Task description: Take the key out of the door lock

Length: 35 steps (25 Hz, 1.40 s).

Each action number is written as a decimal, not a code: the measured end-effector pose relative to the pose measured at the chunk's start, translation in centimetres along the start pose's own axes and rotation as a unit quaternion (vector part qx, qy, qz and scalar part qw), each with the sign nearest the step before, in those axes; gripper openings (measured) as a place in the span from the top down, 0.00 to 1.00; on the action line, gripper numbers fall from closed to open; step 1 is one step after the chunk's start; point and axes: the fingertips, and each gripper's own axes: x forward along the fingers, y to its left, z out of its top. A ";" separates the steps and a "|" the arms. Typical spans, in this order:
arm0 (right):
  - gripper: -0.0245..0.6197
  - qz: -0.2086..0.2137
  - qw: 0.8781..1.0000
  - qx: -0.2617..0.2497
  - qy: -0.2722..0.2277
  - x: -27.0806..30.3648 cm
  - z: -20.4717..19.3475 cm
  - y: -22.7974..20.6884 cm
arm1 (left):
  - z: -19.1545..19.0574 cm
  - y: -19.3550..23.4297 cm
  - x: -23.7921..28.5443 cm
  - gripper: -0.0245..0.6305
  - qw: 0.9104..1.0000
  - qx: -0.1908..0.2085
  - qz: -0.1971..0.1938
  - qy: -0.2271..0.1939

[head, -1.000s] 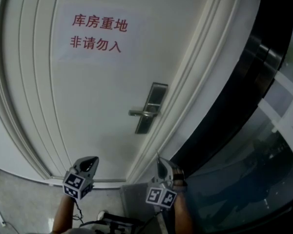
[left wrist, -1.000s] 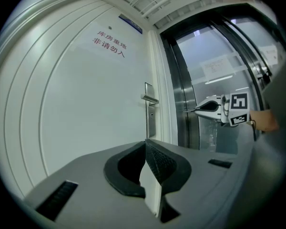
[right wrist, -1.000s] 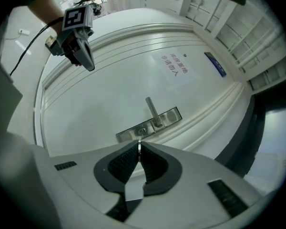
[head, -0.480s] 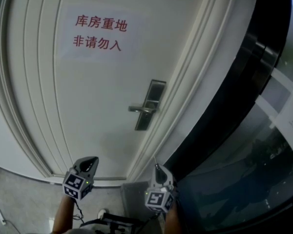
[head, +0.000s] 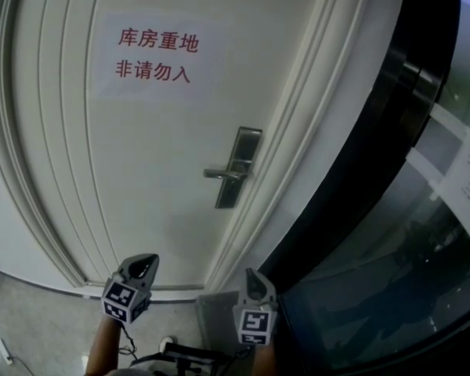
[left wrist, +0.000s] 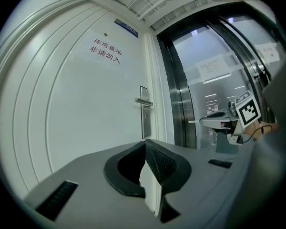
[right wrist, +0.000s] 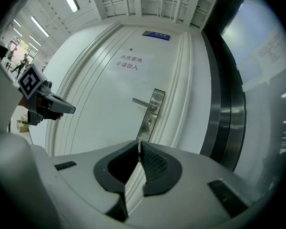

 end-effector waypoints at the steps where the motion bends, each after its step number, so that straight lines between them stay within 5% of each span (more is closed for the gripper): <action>1: 0.93 0.003 1.000 0.010 0.000 0.0 -0.2 0.1 | 0.0 -0.1 0.0 0.95 1.000 0.000 0.000 0.000; 13: 0.93 0.018 0.995 0.098 -0.006 -0.3 -1.1 0.7 | 0.0 -0.1 -0.3 0.95 1.000 0.003 0.003 -0.002; 35: 0.93 0.032 0.992 0.124 -0.006 -0.7 -1.5 1.3 | 0.1 -0.2 -0.7 0.95 1.000 0.007 -0.003 -0.004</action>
